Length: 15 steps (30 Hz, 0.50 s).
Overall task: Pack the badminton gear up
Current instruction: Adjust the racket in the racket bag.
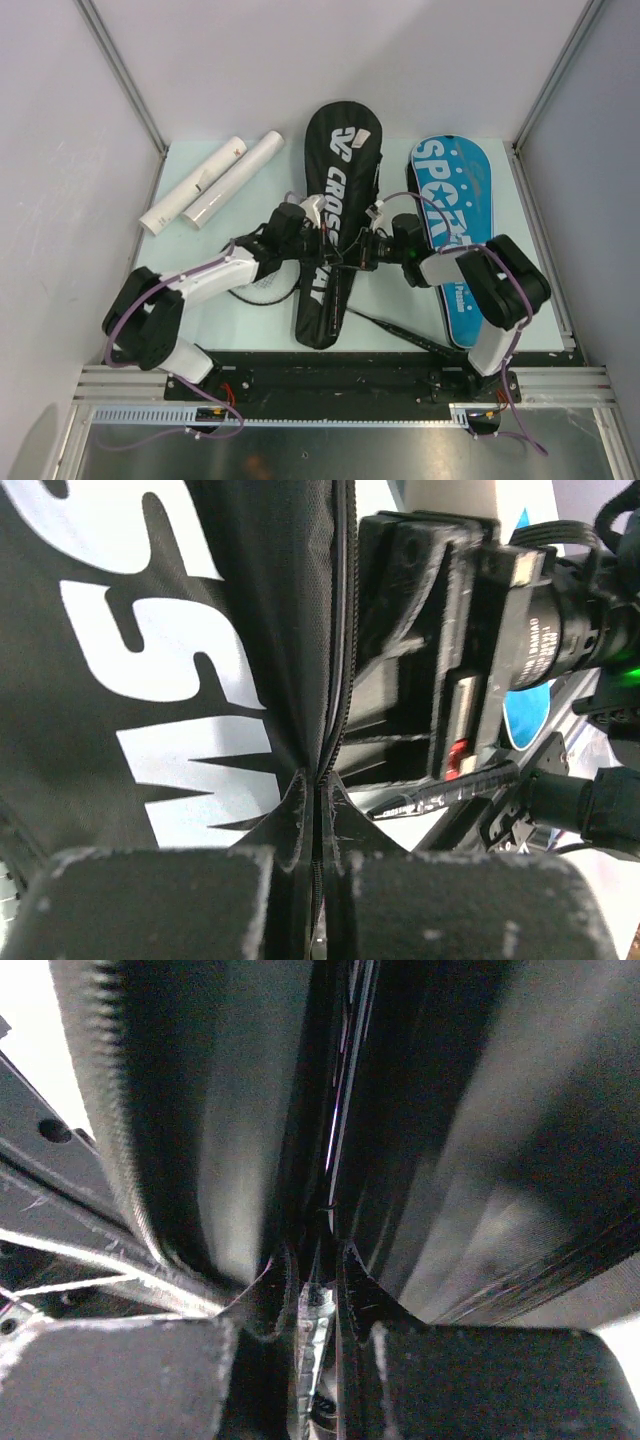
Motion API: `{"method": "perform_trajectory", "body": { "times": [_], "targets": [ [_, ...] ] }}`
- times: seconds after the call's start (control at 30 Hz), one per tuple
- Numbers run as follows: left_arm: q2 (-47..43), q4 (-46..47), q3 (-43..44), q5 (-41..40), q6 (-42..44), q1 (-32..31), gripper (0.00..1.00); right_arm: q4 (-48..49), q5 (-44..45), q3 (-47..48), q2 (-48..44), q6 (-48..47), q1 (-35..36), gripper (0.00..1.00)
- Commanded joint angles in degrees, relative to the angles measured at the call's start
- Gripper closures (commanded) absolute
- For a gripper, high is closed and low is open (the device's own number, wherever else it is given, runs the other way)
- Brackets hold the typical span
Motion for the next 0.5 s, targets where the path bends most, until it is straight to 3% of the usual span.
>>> {"method": "perform_trajectory", "body": {
  "times": [0.0, 0.2, 0.33, 0.47],
  "targets": [
    [-5.8, -3.4, -3.2, -0.4, 1.9, -1.6, 1.00, 1.0, 7.5, 1.6, -8.4, -0.1, -3.2, 1.00],
    [-8.8, -5.8, -4.3, -6.8, 3.3, -3.1, 0.96, -10.3, 13.3, 1.7, -14.9, 2.2, -3.0, 1.00],
    [-7.6, -8.8, -1.6, -21.9, 5.4, -8.3, 0.91, -11.2, 16.3, 1.9, -17.3, 2.9, -2.1, 1.00],
    [-3.5, -12.5, 0.5, -28.9, 3.9, -10.3, 0.82, -11.6, 17.4, 1.9, -18.0, 2.9, -0.9, 1.00]
  ]
}}
